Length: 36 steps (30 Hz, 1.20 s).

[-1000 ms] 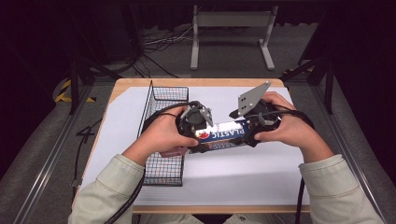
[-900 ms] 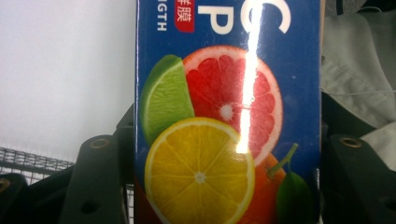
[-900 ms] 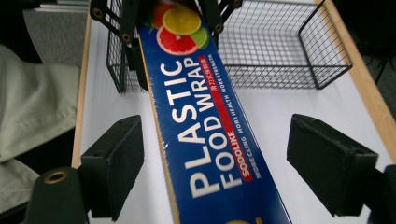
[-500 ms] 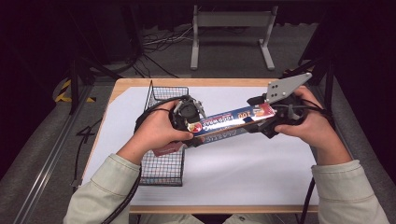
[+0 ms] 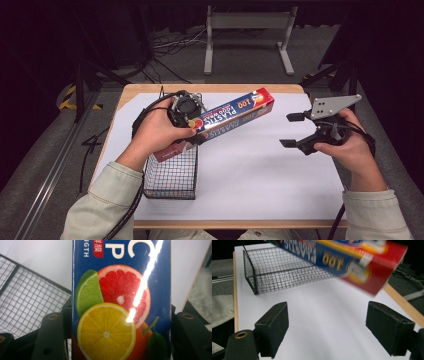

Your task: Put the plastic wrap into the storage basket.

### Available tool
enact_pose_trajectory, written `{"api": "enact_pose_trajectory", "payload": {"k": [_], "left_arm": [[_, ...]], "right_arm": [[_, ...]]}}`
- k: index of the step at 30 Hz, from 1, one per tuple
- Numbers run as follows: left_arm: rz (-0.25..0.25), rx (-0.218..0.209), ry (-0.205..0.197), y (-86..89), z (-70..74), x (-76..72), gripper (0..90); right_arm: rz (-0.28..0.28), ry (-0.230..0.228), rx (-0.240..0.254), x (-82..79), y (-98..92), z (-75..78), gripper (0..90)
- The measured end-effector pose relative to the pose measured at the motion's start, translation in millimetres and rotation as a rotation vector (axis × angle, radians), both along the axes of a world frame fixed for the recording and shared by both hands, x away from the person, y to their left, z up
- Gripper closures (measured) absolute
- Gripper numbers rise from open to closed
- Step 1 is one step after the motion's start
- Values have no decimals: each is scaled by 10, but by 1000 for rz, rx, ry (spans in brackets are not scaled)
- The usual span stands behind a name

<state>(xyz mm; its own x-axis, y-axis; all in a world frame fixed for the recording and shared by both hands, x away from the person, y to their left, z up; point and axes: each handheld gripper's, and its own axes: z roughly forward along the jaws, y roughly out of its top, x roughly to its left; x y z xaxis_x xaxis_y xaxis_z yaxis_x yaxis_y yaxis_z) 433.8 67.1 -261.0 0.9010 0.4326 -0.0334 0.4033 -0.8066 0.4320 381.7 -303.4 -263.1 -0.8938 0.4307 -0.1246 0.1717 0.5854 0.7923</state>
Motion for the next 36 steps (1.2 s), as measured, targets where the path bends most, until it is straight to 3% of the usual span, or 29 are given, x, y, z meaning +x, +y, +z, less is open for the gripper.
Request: {"api": "enact_pose_trajectory", "payload": {"k": [5,9,15,22,25,27,31,36], "left_arm": [[104,-5,-11,51,31,84,402],[180,-19,-4,55,31,162,403],[244,-32,-5,40,18,239,402],[334,-36,28,58,-16,299,402],[376,-54,9,74,-21,312,401],[416,-79,29,88,-32,320,401],[468,-87,53,123,-56,329,401],[503,-87,-5,142,-81,319,400]], "right_arm": [[-50,63,4,26,-69,-244,218],[-45,95,36,43,-68,-383,218],[-27,139,88,69,-35,-501,228],[-19,140,60,40,42,-494,228],[-31,140,40,42,57,-509,231],[-38,138,20,37,73,-517,234],[-39,134,8,31,96,-522,238],[-50,124,-14,30,102,-541,238]]}}
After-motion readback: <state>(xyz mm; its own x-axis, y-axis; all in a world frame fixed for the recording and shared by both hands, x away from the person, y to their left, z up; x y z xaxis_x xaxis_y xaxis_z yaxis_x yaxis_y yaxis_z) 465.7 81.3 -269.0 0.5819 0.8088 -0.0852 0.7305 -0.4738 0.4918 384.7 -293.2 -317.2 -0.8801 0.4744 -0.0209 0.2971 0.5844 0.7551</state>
